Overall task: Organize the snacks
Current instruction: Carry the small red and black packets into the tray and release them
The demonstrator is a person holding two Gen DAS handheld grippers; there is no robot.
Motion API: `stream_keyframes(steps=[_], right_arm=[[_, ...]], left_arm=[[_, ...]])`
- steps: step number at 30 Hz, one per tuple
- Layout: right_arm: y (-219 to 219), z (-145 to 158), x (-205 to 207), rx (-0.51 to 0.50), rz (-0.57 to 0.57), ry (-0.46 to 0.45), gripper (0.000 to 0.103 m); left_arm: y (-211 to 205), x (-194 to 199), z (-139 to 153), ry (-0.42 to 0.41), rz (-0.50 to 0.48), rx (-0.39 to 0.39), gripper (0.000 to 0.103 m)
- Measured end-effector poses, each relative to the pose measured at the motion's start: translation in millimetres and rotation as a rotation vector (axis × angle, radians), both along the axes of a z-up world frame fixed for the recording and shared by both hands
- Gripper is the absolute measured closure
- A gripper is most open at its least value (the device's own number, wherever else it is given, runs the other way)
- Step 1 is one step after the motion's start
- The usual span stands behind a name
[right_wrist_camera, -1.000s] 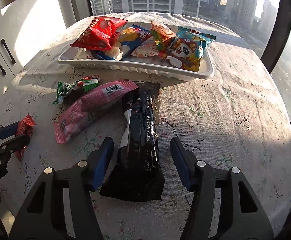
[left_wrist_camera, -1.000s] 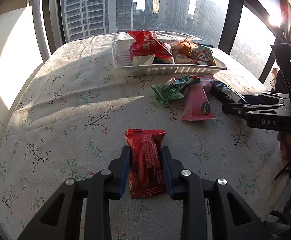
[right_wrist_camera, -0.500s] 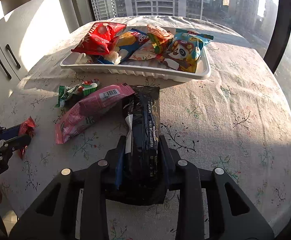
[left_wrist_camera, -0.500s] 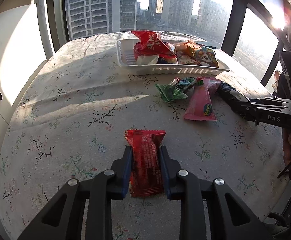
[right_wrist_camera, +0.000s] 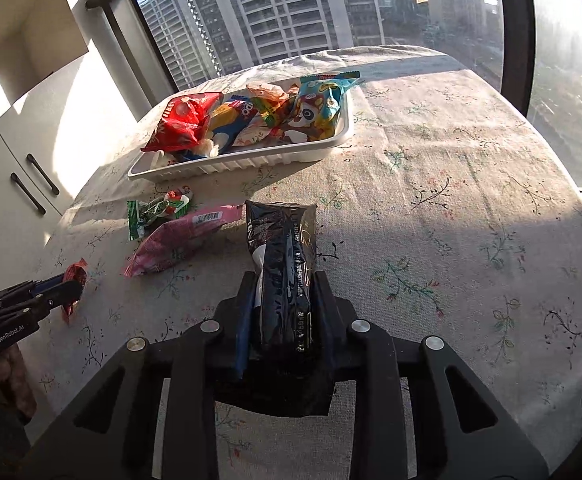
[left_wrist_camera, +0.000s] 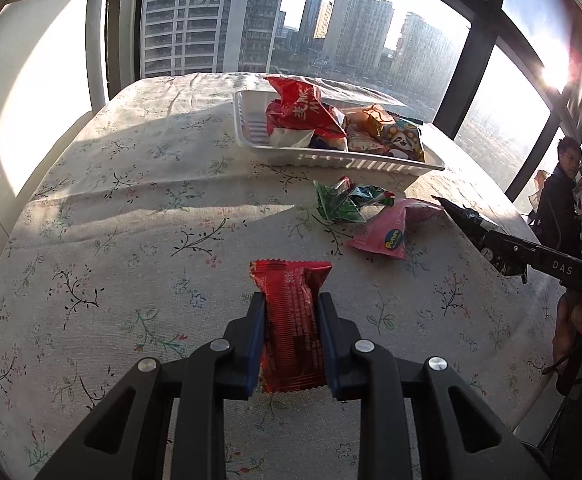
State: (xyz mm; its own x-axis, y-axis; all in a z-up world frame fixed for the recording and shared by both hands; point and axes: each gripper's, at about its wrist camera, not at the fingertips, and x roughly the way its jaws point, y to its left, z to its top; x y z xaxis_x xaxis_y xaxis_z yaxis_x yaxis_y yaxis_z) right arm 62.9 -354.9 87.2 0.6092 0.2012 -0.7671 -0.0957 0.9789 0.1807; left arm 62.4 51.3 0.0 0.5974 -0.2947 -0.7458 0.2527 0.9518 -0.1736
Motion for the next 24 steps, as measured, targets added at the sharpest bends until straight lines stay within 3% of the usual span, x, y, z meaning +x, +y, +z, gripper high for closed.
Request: stream_keyframes(steps=[15,24], right_arm=[[-9,-3,-10,-0.063,0.033,0.013,0.081],[-15,36,-11,0.012,0.025,-0.100,0.081]], left_arm=[[-5,4,6,-0.009,-0.018,-0.024,0.077],[-7,13,25,-0.041,-0.037,-0.062,0.077]])
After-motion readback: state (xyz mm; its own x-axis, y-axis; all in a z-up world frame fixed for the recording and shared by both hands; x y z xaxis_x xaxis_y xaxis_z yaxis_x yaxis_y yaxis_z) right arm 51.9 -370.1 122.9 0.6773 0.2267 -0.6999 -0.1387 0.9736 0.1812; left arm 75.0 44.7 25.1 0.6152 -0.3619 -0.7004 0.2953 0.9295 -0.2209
